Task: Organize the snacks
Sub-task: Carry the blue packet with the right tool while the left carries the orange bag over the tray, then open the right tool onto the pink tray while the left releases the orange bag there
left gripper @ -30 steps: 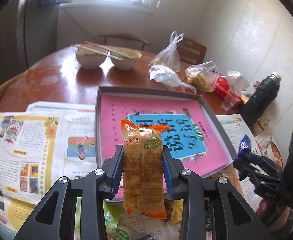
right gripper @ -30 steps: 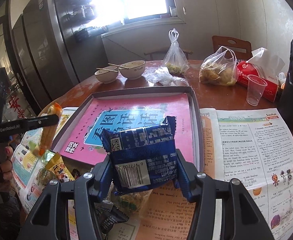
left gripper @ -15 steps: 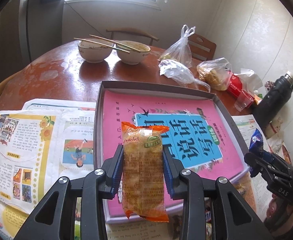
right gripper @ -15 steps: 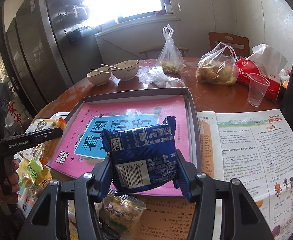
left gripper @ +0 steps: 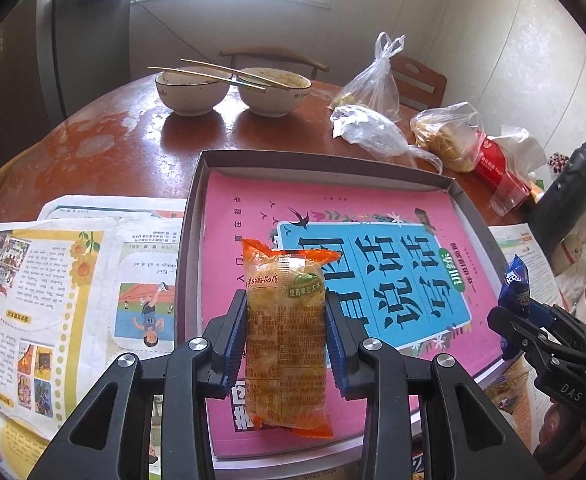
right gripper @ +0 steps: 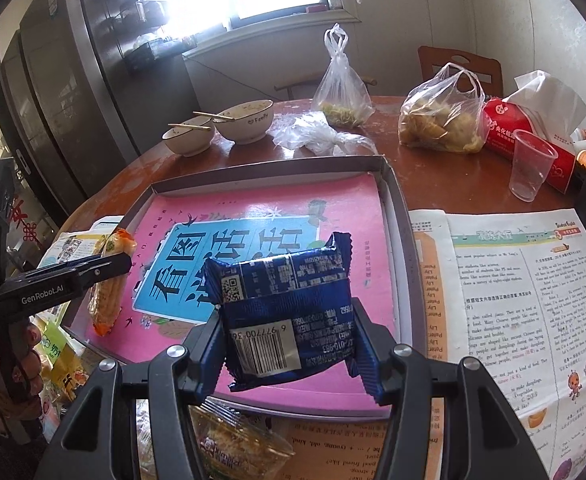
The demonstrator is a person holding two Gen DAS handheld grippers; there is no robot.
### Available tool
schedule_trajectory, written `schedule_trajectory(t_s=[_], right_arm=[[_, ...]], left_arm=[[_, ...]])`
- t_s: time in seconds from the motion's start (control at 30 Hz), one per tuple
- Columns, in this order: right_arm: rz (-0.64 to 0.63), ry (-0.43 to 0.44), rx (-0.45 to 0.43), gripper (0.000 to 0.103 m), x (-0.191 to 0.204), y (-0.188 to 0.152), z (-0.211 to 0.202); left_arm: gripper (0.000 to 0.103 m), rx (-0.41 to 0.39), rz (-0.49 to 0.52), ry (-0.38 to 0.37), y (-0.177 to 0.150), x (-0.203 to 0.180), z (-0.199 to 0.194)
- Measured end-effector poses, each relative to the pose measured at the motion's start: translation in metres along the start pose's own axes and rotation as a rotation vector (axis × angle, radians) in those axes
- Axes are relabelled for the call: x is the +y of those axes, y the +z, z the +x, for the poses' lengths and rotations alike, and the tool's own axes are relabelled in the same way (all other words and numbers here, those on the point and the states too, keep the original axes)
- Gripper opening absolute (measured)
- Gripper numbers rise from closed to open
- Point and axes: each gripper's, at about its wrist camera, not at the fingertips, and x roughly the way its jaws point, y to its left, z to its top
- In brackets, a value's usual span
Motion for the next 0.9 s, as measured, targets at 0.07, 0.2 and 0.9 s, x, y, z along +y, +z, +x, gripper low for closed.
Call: schedule_trajectory(t_s=[0.07,0.2,0.9], right_arm=[[0.002,-0.006,0.010,0.056,0.000,0.000,0.004],[0.000,-0.019,0.027,0.056,0.000,-0.003,0.009],[-0.012,-0.070,0.091,0.059,-0.001,-0.012,0.015]], left_arm=[[0.037,0.003,0.002,0.000,-0.001,-0.001,0.001],[0.037,0.009,0.014,0.005,-0.001,-0.003,0.003],[0.037,0.042,0.030,0.001,-0.009,-0.007,0.007]])
